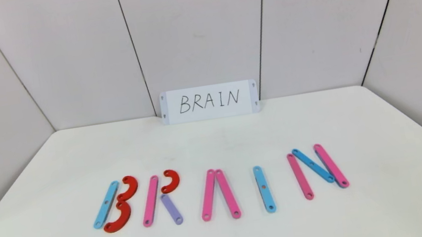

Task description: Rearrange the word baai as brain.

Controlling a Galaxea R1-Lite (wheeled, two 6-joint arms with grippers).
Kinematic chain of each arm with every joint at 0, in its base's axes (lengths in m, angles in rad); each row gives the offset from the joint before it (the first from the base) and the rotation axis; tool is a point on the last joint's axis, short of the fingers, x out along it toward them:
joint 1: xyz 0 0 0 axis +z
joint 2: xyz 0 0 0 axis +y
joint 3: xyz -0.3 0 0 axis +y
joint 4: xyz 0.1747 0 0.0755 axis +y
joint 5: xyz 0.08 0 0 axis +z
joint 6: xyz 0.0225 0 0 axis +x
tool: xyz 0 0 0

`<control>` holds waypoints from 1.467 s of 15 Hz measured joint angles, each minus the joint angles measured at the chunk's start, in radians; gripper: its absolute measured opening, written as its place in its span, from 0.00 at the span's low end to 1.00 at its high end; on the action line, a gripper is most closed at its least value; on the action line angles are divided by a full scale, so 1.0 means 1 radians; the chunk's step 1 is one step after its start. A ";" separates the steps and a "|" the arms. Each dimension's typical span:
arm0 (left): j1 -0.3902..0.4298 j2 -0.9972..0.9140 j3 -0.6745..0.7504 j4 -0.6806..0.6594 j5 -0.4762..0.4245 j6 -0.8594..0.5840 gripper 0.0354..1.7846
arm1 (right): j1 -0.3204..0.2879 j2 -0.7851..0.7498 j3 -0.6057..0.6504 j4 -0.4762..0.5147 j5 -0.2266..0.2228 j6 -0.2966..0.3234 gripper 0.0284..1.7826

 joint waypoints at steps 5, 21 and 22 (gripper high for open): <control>-0.008 -0.183 0.175 -0.157 0.034 -0.021 0.97 | 0.001 -0.121 0.180 -0.161 -0.003 -0.037 0.98; -0.013 -0.242 0.625 -0.583 0.039 0.027 0.97 | 0.004 -0.137 0.472 -0.367 0.015 -0.005 0.98; -0.013 -0.242 0.625 -0.583 0.039 0.023 0.97 | 0.004 -0.137 0.472 -0.367 0.015 -0.001 0.98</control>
